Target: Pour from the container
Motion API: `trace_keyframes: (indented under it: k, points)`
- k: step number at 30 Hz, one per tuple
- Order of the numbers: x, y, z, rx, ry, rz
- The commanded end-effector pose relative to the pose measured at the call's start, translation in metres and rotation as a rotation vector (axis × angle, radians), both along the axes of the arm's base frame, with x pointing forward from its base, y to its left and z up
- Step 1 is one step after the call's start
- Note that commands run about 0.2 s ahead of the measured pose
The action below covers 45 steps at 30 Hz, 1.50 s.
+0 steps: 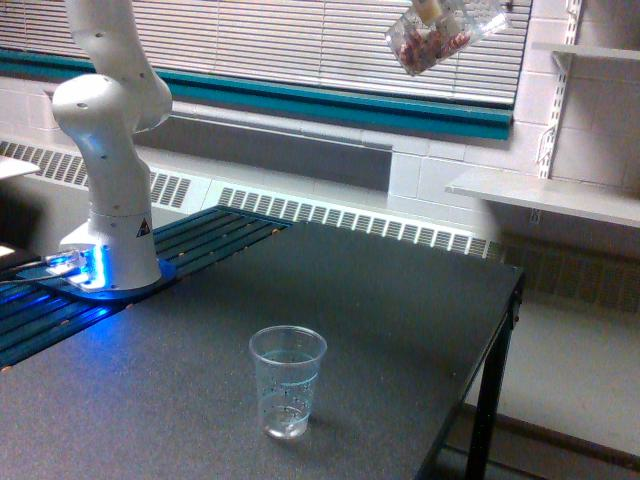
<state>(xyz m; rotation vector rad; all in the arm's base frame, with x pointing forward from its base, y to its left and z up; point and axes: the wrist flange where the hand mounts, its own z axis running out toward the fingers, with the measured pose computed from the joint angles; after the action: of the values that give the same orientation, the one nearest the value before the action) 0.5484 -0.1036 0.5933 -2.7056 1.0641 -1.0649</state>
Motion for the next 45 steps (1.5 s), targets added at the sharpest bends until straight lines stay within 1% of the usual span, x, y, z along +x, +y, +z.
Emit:
trace_keyframes:
  k: [1, 7, 11, 15, 17, 22, 27, 35, 37, 40, 45]
  points:
    - [-0.003, -0.019, 0.002, -0.01, 0.001, -0.03]
    - [-0.005, -0.017, 0.0, -0.006, -0.002, -0.033]
    - [-0.008, -0.023, -0.001, -0.019, -0.006, -0.031]
    - [-0.012, -0.033, -0.006, -0.018, -0.007, -0.028]
    - [-0.015, -0.042, -0.01, -0.025, -0.008, -0.016]
    - [-0.025, -0.065, -0.02, -0.058, -0.005, -0.013]
    - [-0.039, -0.086, -0.032, -0.085, 0.017, -0.019]
    - [-0.067, -0.108, -0.061, -0.102, 0.062, -0.021]
    - [-0.075, -0.115, -0.067, -0.123, 0.075, -0.014]
    - [-0.083, -0.121, -0.074, -0.14, 0.087, -0.003]
    - [-0.098, -0.126, -0.093, -0.145, 0.118, 0.014]
